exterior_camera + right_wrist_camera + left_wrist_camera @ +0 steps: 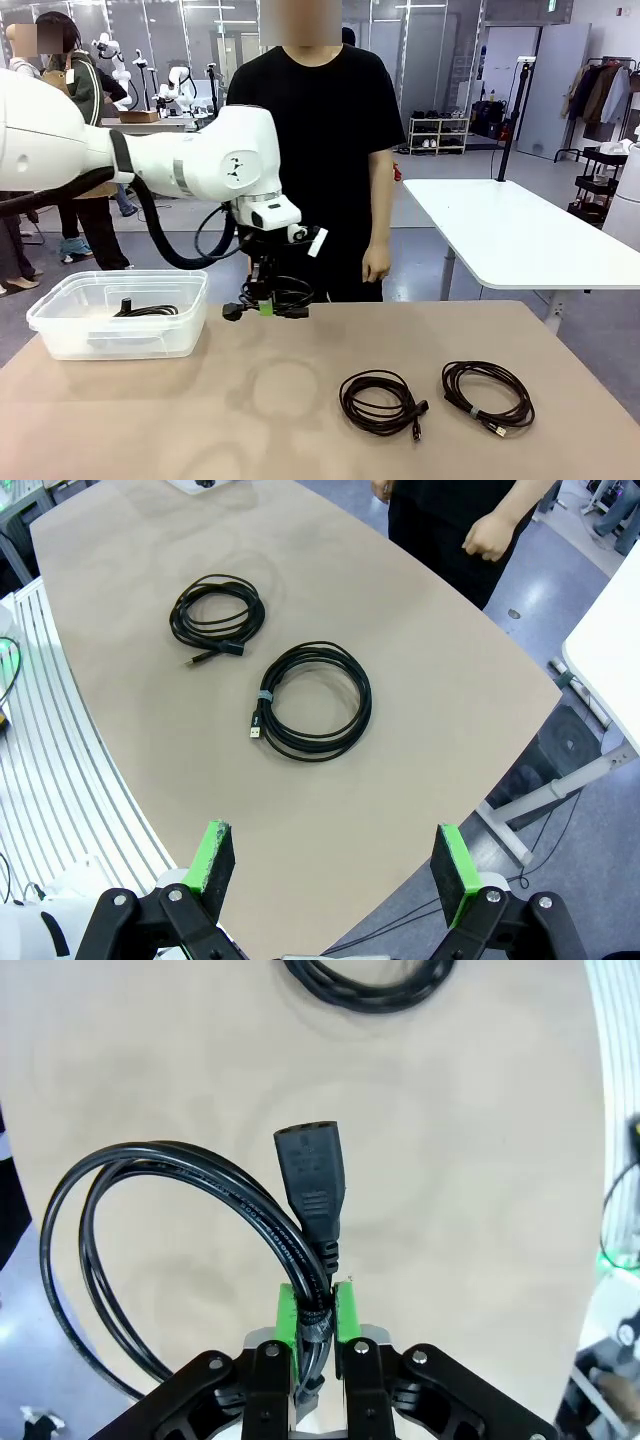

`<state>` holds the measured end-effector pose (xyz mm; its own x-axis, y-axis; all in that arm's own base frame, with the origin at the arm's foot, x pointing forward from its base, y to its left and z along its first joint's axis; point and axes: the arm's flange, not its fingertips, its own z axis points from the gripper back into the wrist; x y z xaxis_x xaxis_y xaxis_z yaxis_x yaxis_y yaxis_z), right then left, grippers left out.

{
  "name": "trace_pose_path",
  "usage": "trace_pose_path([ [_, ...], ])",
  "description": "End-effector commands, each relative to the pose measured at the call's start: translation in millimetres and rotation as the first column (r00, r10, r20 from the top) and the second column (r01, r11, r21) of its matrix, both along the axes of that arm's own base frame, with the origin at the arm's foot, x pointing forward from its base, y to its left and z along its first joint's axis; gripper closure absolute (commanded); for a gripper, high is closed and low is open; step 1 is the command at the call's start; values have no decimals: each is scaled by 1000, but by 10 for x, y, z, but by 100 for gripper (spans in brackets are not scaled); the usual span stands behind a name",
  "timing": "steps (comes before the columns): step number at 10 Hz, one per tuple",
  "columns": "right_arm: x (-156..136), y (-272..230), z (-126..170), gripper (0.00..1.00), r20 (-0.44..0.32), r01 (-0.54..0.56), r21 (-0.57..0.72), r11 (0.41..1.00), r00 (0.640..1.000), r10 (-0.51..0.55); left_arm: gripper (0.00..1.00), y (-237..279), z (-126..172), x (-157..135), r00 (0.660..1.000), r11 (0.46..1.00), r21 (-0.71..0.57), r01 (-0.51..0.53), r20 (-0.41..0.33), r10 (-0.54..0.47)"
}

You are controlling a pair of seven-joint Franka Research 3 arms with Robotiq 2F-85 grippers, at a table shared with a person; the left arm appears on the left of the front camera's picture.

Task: Organize and store the cables.
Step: Place the Power Cable into the Organizing box.

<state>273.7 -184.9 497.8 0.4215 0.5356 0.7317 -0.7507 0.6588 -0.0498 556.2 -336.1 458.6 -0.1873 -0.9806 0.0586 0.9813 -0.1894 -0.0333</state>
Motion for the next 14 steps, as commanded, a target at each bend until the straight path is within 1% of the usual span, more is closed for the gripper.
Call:
trace_pose_path([
  [1, -21, -10, -9, 0, 10, -14, 1, 1000, 1000, 14, 100, 291, -25, -264, 996, 997, 10, 76, 39, -77],
  [2, -21, -10, -9, 0, 10, -14, 1, 1000, 1000, 14, 100, 0, 0, 0, 1000, 1000, 0, 0, 0, 0],
  [10, -21, -10, -9, 0, 10, -14, 1, 1000, 1000, 14, 100, 0, 0, 0, 1000, 1000, 0, 0, 0, 0],
  [11, -21, -10, -9, 0, 10, -14, 1, 1000, 1000, 14, 83, 1, -36, -11, 1000, 1000, 6, 13, 1, -13],
  [12, -21, -10, -9, 0, 10, -14, 1, 1000, 1000, 14, 83, 117, 153, -34, 1000, 1000, -19, 19, -12, -19],
  [13, -21, -10, -9, 0, 10, -14, 1, 1000, 1000, 14, 83, 338, 344, 5, 1000, 999, -33, -14, -17, 13],
  [14, -21, -10, -9, 0, 10, -14, 1, 1000, 1000, 14, 83, 591, 540, 4, 998, 997, -49, -57, 12, 58],
])
